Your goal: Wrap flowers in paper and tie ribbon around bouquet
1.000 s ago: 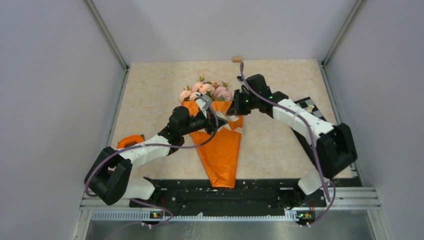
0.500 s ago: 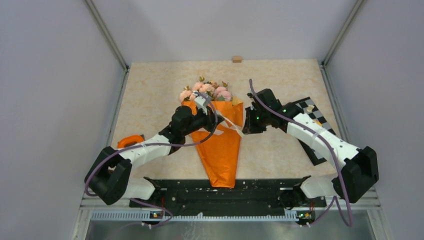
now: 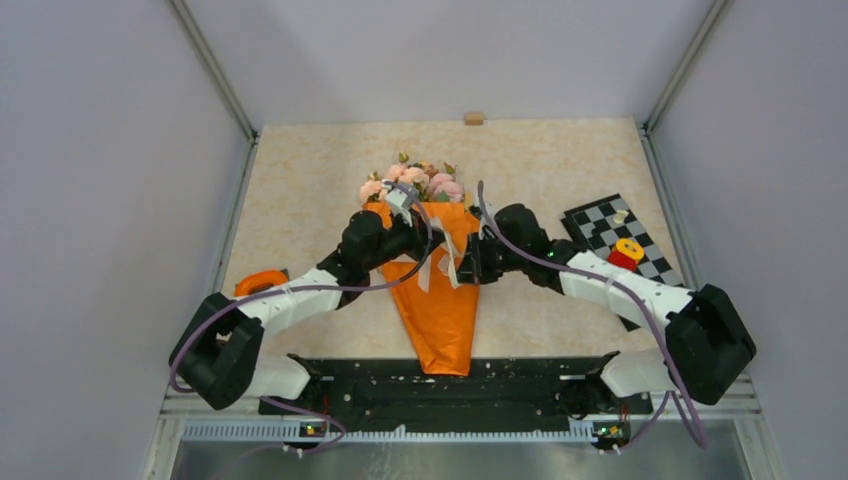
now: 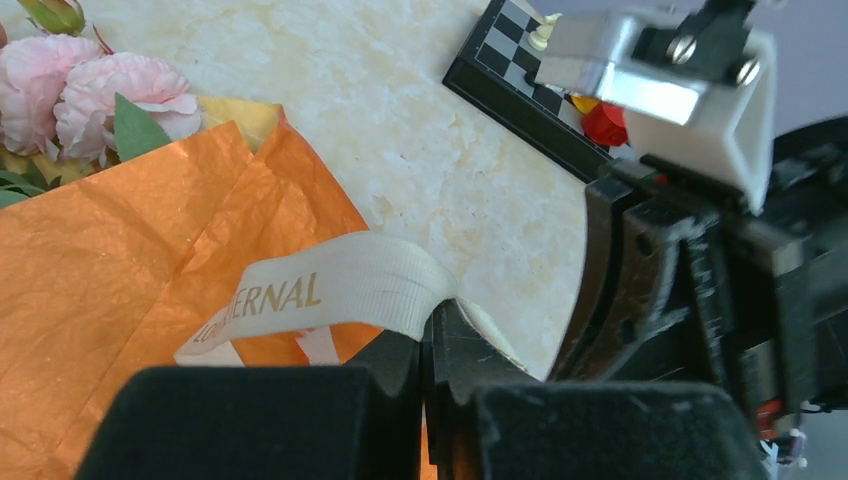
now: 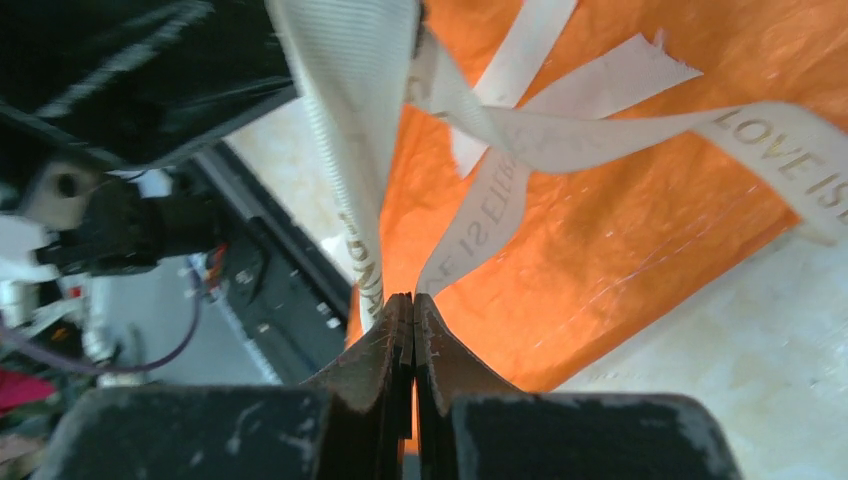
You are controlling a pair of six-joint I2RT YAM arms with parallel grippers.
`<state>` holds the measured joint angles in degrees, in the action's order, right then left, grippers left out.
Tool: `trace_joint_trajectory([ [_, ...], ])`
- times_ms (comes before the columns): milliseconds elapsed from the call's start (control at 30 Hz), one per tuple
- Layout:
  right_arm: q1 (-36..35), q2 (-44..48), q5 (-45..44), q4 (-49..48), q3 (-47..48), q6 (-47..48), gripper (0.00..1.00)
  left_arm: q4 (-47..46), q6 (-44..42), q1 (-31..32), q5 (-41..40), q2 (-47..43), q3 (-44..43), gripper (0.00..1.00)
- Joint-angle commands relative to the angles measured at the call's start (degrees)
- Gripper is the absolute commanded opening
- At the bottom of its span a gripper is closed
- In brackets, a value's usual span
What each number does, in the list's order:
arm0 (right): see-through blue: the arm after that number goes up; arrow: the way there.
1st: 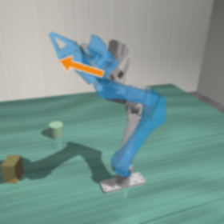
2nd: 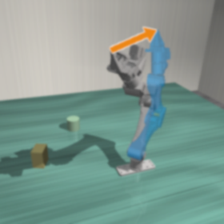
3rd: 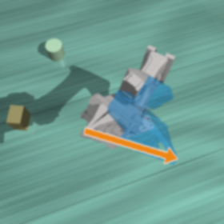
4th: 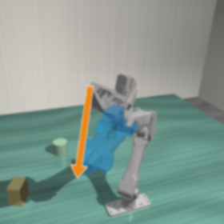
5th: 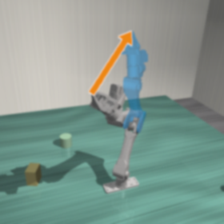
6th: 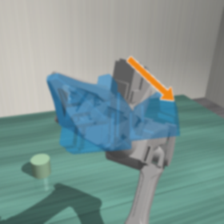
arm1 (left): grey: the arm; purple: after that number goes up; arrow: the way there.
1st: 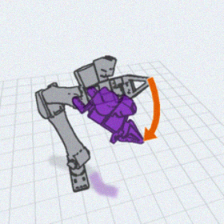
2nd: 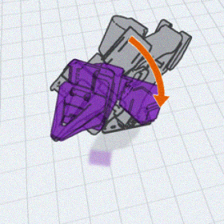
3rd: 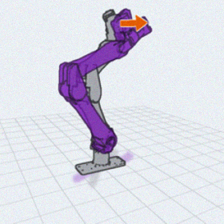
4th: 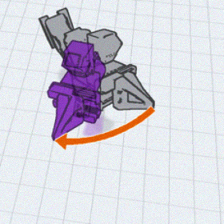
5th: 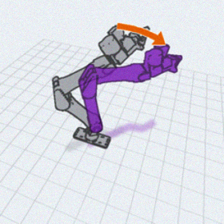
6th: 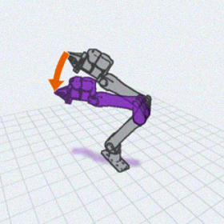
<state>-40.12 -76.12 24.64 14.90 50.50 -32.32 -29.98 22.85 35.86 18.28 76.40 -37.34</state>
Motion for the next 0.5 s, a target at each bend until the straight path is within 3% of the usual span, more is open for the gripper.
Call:
trace_joint_trajectory([
  [0, -2.7, -1.9, -11.7, -18.4, -6.1, 4.5, 0.0, -2.9, 2.8, -0.3, -1.2, -1.1, -0.5, 0.0],
  [233, -7.3, -8.8, -33.2, -25.0, -9.3, 3.9, 0.0, -2.1, 3.8, -0.2, 1.6, -1.7, 1.6, 0.0],
  [367, -8.2, -8.7, -39.2, -31.5, -12.4, 0.8, 0.0, -1.4, 3.7, -0.2, 0.7, -2.9, 3.6, 0.0],
  [467, -8.4, -8.0, -41.4, -32.4, -13.2, -0.3, 0.23, -0.2, 3.3, -0.1, -0.1, -3.2, 4.3, 0.0],
])
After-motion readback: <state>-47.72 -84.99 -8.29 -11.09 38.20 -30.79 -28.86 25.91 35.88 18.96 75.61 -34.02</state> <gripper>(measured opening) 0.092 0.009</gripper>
